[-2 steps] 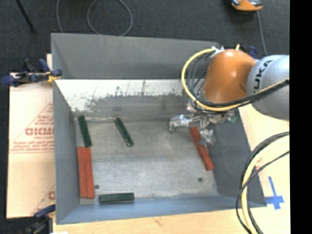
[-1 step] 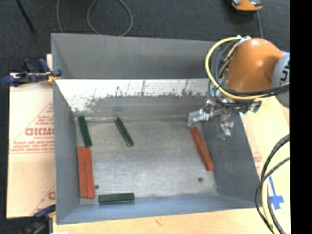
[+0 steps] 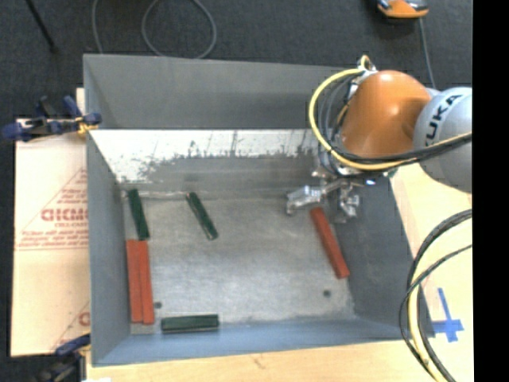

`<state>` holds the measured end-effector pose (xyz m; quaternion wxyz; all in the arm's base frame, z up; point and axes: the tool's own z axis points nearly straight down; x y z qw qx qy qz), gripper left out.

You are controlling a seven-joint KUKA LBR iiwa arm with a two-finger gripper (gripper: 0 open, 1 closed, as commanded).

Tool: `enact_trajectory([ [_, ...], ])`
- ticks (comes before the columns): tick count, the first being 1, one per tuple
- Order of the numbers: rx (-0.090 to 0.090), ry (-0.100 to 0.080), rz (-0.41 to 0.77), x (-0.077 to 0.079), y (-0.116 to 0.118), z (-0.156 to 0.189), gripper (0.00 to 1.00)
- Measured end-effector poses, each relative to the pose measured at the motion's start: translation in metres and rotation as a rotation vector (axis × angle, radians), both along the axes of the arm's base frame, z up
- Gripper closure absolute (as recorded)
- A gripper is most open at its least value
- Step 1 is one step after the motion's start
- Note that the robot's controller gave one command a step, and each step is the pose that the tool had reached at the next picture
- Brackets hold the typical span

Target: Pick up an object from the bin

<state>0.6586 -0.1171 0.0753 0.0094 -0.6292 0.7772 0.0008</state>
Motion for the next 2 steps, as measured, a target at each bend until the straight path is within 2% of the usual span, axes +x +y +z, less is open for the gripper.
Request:
enact_trajectory([
  [1,-0.01,0.004,-0.006,-0.002,-0.007,-0.001,1.0],
  [2,-0.015,0.003,0.003,-0.046,-0.002,0.137,1.0],
])
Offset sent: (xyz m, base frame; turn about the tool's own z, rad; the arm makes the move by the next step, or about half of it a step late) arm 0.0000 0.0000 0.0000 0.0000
